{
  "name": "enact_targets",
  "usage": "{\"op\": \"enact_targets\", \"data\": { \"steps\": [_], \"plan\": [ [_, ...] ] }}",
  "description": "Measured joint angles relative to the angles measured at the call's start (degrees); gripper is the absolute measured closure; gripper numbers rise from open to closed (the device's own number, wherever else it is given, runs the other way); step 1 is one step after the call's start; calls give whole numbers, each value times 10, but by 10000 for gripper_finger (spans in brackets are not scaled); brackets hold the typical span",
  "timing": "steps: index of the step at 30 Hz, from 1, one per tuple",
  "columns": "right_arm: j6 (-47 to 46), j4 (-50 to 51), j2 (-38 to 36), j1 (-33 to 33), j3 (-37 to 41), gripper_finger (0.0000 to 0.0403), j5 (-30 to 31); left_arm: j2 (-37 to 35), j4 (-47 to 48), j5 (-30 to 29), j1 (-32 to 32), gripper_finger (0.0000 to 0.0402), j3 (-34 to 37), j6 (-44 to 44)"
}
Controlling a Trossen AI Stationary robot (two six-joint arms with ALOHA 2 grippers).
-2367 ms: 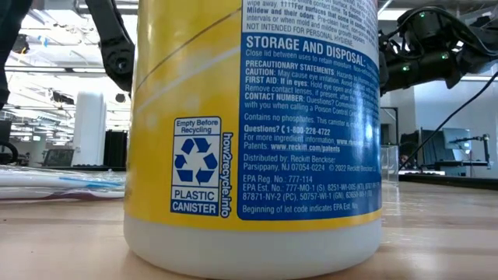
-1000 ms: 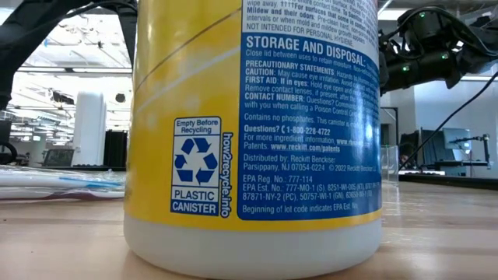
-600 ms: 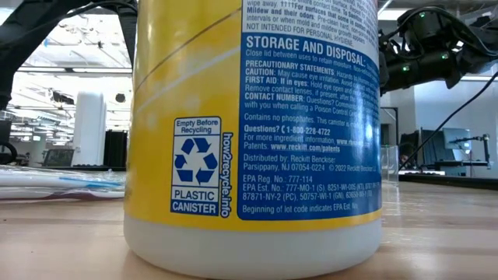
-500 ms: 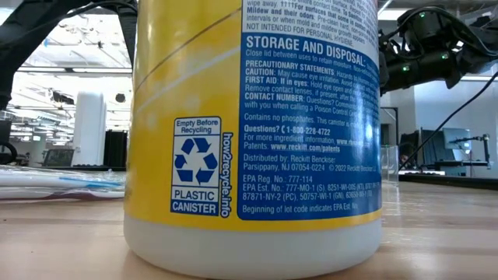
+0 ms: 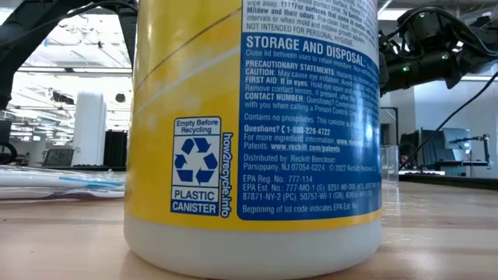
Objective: Pick & Place toothbrushing station
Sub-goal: Put the blue mouthwash into the transparent organizer
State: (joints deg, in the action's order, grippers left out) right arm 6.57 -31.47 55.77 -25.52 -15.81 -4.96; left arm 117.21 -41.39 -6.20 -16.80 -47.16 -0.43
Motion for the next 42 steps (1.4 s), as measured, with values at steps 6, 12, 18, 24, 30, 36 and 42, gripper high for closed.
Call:
{"op": "enact_targets", "data": {
  "steps": [6,12,18,24,30,36,42],
  "plan": [
    [-1,4,0,0,0,284,0,0,0,2,3,320,0,0],
    [-9,2,0,0,0,284,-2,-25,11,6,13,320,1,0],
    [-10,-9,1,10,0,284,-19,-90,19,1,38,320,-1,1],
    [-13,-22,1,39,-8,284,-27,-148,48,-24,69,321,-1,2],
    [-18,-22,18,91,-37,284,-27,-169,66,-60,92,321,-1,2],
    [-5,-22,93,136,-87,284,-27,-169,70,-65,106,321,-1,2],
    [-4,-22,172,157,-138,284,-27,-169,72,-84,120,321,-1,2]
  ]
}}
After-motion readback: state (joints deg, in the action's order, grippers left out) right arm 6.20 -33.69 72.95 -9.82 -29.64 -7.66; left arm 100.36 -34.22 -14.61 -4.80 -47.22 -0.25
